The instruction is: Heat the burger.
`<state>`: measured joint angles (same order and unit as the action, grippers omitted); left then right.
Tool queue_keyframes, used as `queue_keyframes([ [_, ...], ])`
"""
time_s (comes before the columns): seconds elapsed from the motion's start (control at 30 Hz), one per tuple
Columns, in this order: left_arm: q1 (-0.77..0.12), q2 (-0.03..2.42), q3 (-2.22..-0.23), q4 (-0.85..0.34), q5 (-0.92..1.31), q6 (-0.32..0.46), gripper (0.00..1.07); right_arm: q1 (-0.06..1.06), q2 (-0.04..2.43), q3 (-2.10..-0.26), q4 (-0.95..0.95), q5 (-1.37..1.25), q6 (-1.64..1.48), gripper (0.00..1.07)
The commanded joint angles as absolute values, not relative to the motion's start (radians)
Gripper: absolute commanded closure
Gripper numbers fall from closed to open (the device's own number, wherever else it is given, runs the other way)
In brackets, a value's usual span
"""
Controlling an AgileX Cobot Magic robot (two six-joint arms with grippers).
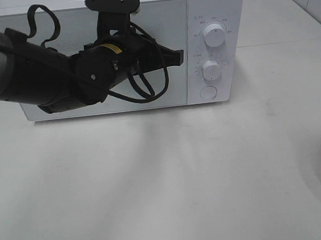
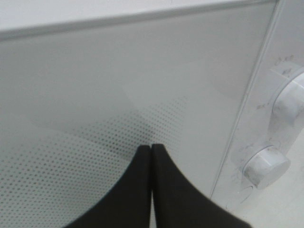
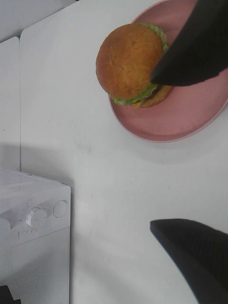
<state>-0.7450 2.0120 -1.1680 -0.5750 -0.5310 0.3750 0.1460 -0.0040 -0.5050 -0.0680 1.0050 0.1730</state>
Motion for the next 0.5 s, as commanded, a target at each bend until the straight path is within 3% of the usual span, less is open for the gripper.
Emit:
queue_keyframes([
  [0.03, -0.719, 2.011, -1.192, -0.631, -0.553, 0.395, 1.07, 0.139, -0.033, -0.501, -0.065, 1.000, 0.163, 0.32],
  [0.47, -0.789, 1.889, -1.086, -0.628, -0.337, 0.406, 1.06, 0.139, -0.033, -0.501, -0.065, 1.000, 0.163, 0.32],
  [0.5, -0.790, 1.863, -1.071, -0.628, -0.259, 0.406, 0.98, 0.139, -0.033, -0.501, -0.065, 1.000, 0.163, 0.32],
])
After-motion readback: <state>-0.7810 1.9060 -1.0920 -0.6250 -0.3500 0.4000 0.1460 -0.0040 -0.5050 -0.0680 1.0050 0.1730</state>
